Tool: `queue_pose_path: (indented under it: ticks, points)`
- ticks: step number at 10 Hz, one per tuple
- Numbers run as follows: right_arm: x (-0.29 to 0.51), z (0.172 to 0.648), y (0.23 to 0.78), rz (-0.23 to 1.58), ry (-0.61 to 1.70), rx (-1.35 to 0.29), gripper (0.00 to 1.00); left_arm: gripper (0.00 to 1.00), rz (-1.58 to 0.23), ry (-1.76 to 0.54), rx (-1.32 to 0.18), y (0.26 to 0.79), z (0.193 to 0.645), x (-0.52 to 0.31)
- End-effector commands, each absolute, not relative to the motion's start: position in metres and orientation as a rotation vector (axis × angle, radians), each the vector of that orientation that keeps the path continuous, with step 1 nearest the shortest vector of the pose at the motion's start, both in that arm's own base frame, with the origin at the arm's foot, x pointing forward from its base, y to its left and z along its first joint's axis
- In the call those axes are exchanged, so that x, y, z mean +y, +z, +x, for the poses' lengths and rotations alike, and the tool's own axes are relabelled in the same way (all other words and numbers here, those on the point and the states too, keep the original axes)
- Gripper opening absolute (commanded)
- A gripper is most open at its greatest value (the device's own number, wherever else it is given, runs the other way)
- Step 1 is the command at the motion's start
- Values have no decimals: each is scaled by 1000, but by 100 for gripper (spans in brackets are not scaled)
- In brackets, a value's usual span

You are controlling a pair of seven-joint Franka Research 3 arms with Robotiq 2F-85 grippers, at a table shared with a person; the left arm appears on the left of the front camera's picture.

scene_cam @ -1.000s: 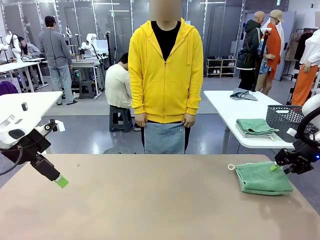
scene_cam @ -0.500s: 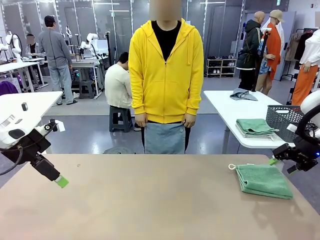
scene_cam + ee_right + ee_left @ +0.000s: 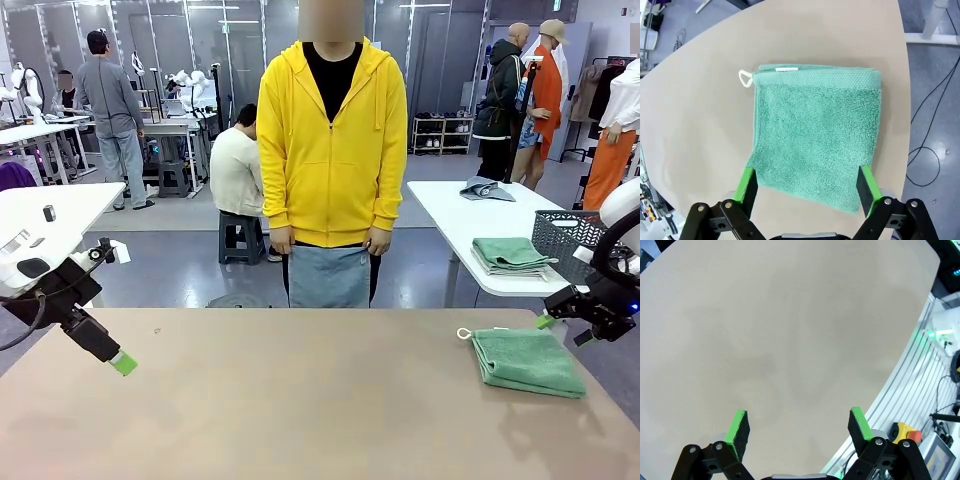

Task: Fold the towels and place them in the basket.
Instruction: Place the folded Towel with hook on the right side of the table, then when a person lays out a Towel with hook on the table, fold it in half twice.

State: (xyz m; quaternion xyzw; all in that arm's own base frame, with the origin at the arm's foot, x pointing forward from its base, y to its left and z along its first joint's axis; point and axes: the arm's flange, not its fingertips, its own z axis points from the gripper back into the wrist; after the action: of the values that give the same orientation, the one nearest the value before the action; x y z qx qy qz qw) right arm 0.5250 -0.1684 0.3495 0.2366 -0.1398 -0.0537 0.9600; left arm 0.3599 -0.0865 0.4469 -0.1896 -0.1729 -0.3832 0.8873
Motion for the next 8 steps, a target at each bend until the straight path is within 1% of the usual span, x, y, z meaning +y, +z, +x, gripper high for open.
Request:
queue_pose_path:
  ticks: [1, 8]
  points:
    - [-170, 526, 348, 479, -106, -283, 100, 100, -377, -797, -366, 446, 361, -87]
    - [-170, 526, 348, 479, -106, -283, 100, 100, -377, -797, -366, 446, 361, -87]
